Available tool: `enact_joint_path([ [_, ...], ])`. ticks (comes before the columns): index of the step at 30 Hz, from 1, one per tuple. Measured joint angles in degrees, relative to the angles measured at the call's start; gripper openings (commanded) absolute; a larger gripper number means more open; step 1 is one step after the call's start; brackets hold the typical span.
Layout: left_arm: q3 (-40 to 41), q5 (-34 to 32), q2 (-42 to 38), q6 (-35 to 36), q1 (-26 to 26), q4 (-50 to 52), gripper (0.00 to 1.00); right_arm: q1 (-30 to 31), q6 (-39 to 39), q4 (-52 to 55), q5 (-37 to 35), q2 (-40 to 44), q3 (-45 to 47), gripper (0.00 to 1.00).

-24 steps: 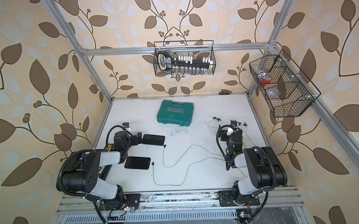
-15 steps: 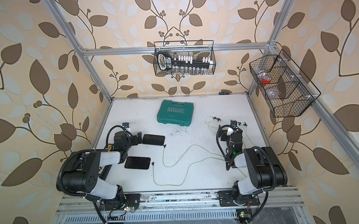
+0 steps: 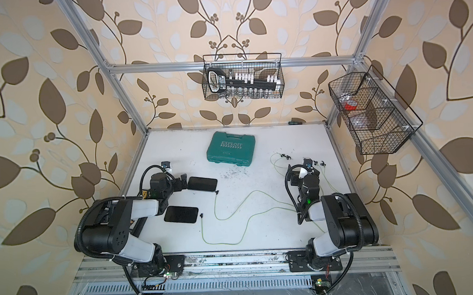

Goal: Plug wired earphones into phones
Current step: Pick up the wired earphone from the center of the board.

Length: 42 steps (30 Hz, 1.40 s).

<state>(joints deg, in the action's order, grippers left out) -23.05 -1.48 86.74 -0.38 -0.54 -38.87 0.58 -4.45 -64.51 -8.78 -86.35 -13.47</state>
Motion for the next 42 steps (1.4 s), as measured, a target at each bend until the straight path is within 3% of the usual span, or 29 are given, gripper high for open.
enact_joint_path([
  [5, 0.0, 0.1, -0.1, 0.0, 0.0, 0.0, 0.99, 0.2, 0.1, 0.3, 0.0, 0.5, 0.0, 0.99],
  [7, -0.5, 0.6, -1.6, 0.0, 0.0, 3.0, 0.99, 1.5, 1.0, 5.0, -1.5, 3.9, -0.5, 0.99],
  [13, -4.5, 2.8, -20.2, -3.9, 0.0, 17.3, 0.99, 5.7, -0.7, 27.7, -4.9, 21.0, -12.0, 1.00],
  [17, -6.1, 1.7, -35.7, -22.3, -0.2, 25.2, 0.99, 5.5, -15.3, 42.6, -11.0, 30.5, -17.9, 0.99],
  [20, -8.7, -0.2, -40.6, -35.7, -0.1, 34.8, 0.99, 3.0, -25.4, 52.6, -13.5, 35.4, -19.0, 1.00],
  [26, -15.6, 4.8, -36.9, -46.1, -0.1, 53.9, 0.99, -0.5, -31.3, 67.3, -7.3, 39.1, -19.1, 1.00],
  [30, -24.3, 11.6, -33.6, -45.0, -0.1, 66.7, 0.99, -0.6, -28.9, 74.4, 2.2, 39.8, -19.5, 0.91],
  [34, -29.3, 16.6, -32.3, -40.9, -0.1, 76.0, 0.99, -0.2, -29.2, 78.2, 13.4, 42.7, -19.5, 1.00],
  [38, -28.9, 19.5, -32.2, -37.9, -0.1, 80.5, 0.99, 8.0, -33.4, 78.9, 18.4, 43.0, -19.6, 0.99],
  [42, -27.4, 20.2, -31.9, -37.3, -0.1, 82.2, 0.99, 30.5, -39.1, 76.2, 12.1, 38.8, -19.9, 0.81],
])
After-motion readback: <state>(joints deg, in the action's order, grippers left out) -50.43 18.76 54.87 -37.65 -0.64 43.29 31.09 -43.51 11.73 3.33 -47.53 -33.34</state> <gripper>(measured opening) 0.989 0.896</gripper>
